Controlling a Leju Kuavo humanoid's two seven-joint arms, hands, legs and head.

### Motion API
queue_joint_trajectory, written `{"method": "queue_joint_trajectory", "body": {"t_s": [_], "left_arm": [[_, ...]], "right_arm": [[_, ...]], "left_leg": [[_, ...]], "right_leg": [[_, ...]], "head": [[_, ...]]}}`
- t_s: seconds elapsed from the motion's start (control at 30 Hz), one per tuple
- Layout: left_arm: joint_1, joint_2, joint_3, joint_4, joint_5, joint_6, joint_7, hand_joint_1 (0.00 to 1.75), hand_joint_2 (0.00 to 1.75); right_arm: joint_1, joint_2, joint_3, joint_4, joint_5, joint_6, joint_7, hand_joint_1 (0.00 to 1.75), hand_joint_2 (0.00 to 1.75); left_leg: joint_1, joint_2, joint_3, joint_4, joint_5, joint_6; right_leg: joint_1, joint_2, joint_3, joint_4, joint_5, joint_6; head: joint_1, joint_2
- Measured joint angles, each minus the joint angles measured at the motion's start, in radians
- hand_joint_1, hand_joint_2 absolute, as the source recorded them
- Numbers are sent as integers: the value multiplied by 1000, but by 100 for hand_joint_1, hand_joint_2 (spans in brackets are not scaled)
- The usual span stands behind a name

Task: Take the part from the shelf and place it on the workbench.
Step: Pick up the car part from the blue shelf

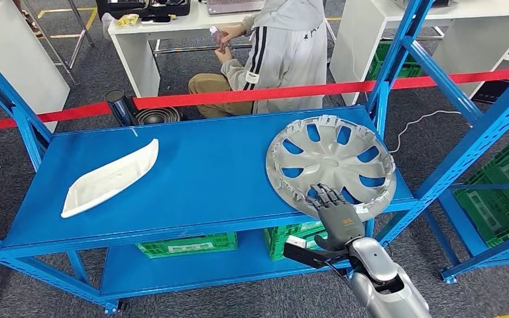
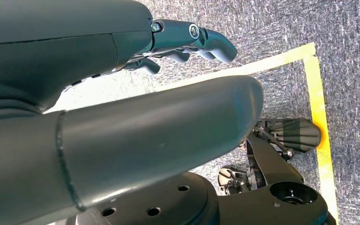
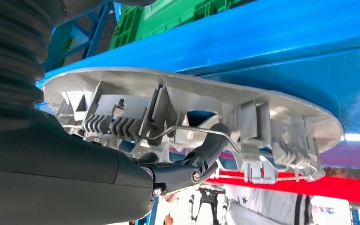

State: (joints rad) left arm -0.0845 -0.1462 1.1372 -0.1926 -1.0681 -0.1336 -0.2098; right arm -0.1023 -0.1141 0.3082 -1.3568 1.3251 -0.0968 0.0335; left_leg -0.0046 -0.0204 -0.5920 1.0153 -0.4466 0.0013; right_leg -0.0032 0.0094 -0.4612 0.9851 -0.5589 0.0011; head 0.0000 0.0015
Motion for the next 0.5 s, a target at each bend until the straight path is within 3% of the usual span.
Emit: {"method": "queue_joint_trajectory", "body": {"t_s": [0.23, 0.5], "left_arm": [[0, -2, 2, 0, 0, 1, -3, 0, 0], [0, -4, 8, 0, -2, 2, -6, 0, 0]], "right_arm": [[4, 4, -4, -5, -10, -90, -20, 0, 175], [3, 28, -5, -30, -59, -244, -124, 0, 175]], "left_leg": [[0, 0, 0, 0, 0, 0], [0, 0, 0, 0, 0, 0]], "right_leg": [[0, 0, 0, 0, 0, 0], [0, 0, 0, 0, 0, 0]], "head": [[0, 0], [0, 0]]}}
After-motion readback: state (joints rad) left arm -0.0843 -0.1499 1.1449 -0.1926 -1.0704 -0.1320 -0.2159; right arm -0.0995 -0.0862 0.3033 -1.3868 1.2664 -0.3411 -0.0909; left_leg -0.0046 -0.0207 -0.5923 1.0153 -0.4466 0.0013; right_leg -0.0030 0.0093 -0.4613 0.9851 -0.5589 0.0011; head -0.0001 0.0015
